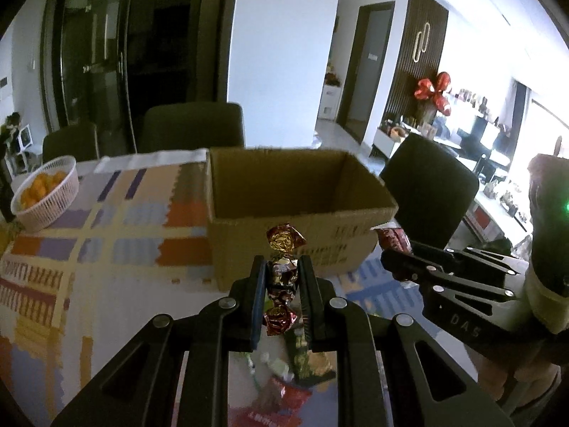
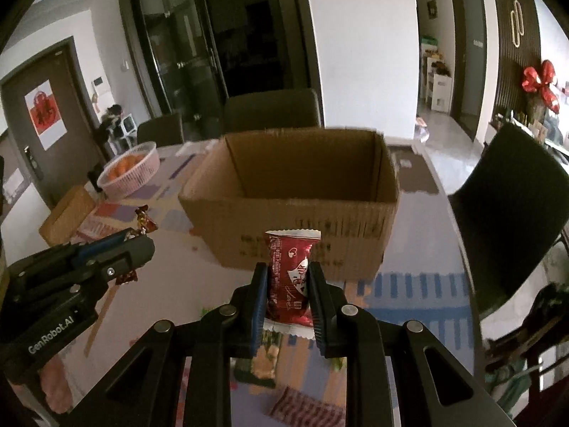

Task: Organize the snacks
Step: 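Carry the candy and snack stick into the box and release both, then grasp the green lollipop with the left tool while the right tool grasps the white wrapped pastry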

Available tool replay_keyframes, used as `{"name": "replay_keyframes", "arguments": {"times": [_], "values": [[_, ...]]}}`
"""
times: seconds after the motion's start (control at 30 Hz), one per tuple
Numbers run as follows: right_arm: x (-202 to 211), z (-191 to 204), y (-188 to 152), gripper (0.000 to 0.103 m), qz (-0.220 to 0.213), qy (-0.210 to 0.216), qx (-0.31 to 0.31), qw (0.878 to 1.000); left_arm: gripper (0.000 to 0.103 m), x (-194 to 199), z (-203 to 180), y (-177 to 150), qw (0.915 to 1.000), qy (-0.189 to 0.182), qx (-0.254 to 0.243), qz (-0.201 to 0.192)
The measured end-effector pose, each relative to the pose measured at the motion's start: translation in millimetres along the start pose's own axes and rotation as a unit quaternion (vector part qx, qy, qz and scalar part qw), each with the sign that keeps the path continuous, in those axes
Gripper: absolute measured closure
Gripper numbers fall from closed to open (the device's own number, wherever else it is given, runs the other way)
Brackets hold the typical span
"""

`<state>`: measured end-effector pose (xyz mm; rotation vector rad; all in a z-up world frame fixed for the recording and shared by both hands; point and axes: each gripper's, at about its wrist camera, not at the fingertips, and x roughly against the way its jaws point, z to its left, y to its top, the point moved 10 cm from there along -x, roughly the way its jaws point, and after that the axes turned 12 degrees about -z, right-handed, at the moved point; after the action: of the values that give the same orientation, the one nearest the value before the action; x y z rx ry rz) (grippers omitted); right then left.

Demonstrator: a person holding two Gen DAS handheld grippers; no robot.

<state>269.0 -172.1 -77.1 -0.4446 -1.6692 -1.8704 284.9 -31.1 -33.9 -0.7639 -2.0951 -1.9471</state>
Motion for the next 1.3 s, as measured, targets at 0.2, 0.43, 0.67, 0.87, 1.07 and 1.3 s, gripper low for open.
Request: {"name": "replay_keyframes", "arguments": {"times": [0.2,0.43,0.67,0.87,1.07,1.3], "values": [[-0.8,0.4,30.2,0.079,-0.022,0.0,0.005,1.0,0.084,-10.6,-0.4,26.1,0.9999,-0.006,-0.004,-0.013],[-15.4,1.4,56.7,0.079,-0.028,0.002,0.005,1.0,0.084,-32.0,1.5,46.8,0.9998,-0.019,-0.004,-0.01],[-36.0,-5.7,71.3,0.079,-0.023,-0.008,0.011,1.0,0.084,-59.5,10.0,60.9,0.9998,-0.011,-0.015,-0.003],[-53.7,-11.5,75.4,0.079,-0.014,-0.017,0.012,1.0,0.084,-81.4,10.2,63.9,0.9995,-0.005,-0.03,0.008],[-58.3,-16.9,74.6,0.065,-0.013,-0.026,0.007,1.0,0.055,-75.6,13.5,64.3,0.9988,0.015,-0.047,0.0],[-44.6,-4.6,61.7,0.065,-0.013,-0.011,0.01,1.0,0.055,-52.9,22.7,50.7,0.9987,0.025,-0.044,-0.001]]}}
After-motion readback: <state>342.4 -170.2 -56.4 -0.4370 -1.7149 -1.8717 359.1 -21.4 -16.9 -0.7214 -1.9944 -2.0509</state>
